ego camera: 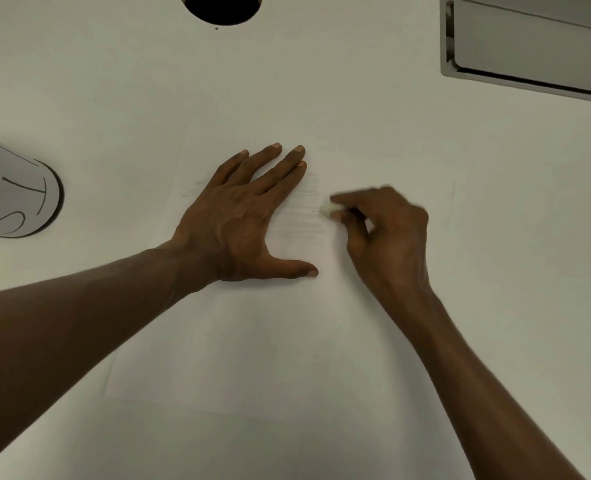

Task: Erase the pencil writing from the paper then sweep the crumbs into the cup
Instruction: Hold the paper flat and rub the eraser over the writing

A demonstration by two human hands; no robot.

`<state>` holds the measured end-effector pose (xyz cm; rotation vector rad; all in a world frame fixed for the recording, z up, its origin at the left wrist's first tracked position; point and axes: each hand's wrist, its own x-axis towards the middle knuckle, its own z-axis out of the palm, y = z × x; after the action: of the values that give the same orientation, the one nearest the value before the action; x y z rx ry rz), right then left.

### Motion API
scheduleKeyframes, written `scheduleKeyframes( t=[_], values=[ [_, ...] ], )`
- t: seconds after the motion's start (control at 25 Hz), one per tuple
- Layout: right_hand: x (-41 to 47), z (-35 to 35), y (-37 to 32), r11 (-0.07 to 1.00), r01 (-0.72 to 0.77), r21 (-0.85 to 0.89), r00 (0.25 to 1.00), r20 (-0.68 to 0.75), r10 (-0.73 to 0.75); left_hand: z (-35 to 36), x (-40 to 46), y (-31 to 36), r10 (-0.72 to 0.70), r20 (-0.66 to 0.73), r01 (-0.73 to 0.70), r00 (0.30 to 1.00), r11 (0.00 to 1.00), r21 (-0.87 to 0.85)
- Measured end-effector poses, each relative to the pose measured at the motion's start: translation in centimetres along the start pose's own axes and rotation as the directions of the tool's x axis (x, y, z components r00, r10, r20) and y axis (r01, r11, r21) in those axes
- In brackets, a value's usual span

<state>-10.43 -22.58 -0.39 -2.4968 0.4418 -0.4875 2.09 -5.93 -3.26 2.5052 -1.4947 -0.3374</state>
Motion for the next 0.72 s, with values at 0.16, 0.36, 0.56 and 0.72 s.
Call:
scheduleKeyframes(
  t=[0.16, 0.36, 0.56, 0.72],
  values=[
    [-1.2, -0.1, 0.4, 1.0, 0.013, 0.012, 1.0, 0.011, -0.013, 0.1, 0.0, 0.0, 0.003, 0.002, -0.003, 1.0, 1.0, 0.004],
    [-0.8, 0.1, -0.2, 1.0, -0.015, 0.009, 1.0, -0.001, 0.015, 0.0, 0.0, 0.0, 0.001, 0.002, -0.001, 1.0, 1.0, 0.011],
    [-3.1, 0.0, -1.1, 1.0, 0.007, -0.008, 0.999, 0.035, -0.007, 0.0, 0.0, 0.0, 0.006, 0.006, -0.006, 1.0, 1.0, 0.02],
    [-1.3, 0.3, -1.2, 0.999, -0.023, -0.03, 1.0, 0.005, 0.023, -0.1, 0.0, 0.0, 0.008, 0.01, -0.008, 1.0, 1.0, 0.021]
  ],
)
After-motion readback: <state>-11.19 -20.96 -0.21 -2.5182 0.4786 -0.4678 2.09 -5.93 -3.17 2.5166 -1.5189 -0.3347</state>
